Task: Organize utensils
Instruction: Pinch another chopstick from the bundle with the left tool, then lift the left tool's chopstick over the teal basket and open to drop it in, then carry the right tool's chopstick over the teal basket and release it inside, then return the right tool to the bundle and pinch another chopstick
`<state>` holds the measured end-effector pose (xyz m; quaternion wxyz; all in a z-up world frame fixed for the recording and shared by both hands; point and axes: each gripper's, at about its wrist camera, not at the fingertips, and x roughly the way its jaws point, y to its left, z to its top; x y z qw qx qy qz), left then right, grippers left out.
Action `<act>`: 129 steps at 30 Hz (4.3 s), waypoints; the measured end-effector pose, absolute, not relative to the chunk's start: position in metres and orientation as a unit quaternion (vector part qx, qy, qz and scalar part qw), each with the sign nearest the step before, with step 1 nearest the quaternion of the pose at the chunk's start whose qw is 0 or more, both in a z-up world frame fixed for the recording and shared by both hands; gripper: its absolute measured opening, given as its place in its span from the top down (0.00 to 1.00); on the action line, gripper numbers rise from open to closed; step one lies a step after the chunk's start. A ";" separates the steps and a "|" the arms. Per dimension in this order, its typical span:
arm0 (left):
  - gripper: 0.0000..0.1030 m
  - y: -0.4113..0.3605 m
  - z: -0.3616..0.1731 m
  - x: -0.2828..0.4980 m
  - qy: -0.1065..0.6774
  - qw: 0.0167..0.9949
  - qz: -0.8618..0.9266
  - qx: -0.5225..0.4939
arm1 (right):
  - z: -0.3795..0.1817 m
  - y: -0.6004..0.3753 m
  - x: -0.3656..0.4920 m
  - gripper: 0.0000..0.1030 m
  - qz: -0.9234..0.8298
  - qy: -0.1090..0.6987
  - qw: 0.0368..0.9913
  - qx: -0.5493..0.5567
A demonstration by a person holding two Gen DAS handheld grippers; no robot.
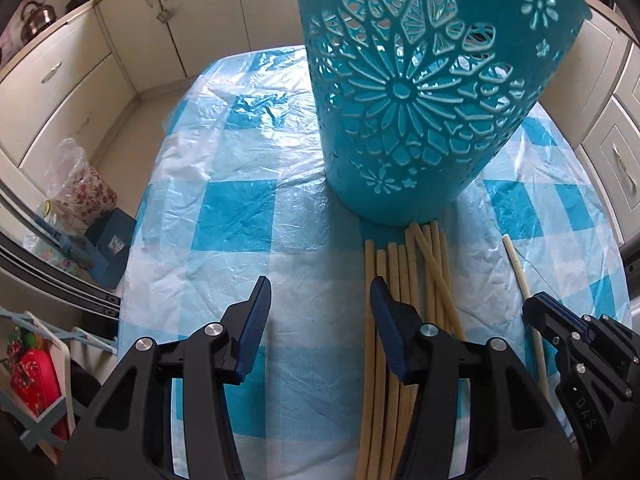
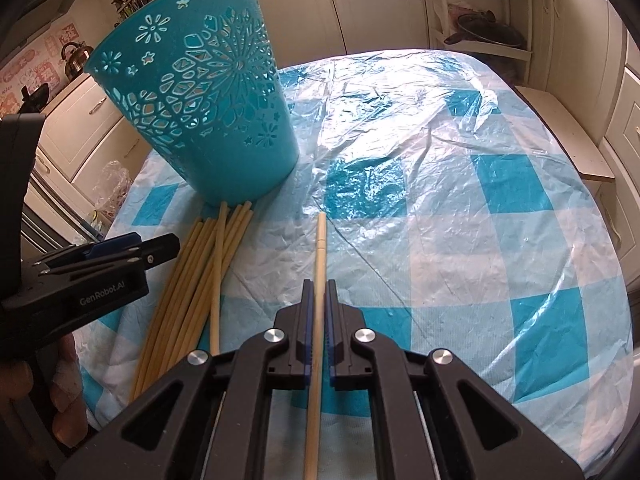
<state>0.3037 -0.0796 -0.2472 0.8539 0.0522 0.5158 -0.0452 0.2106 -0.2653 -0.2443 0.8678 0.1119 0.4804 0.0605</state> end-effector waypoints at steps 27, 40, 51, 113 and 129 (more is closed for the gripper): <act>0.95 -0.047 -0.006 0.269 0.210 0.947 -0.207 -0.127 | -0.246 -0.273 0.211 0.94 0.069 0.473 0.868 0.138; 0.95 -0.098 -0.054 0.373 0.128 0.986 -0.046 -0.101 | -0.247 -0.272 0.212 0.94 0.069 0.472 0.868 0.137; 0.95 -0.099 -0.077 0.380 0.159 0.985 -0.047 -0.054 | -0.247 -0.271 0.215 0.94 0.069 0.472 0.868 0.135; 0.41 0.005 -0.135 0.213 0.319 0.937 -0.069 -0.124 | -0.097 -0.231 0.324 0.93 0.104 0.227 0.953 0.169; 0.34 0.006 -0.140 0.191 0.338 0.932 -0.060 -0.115 | -0.184 -0.224 0.200 0.70 0.127 0.395 0.905 0.098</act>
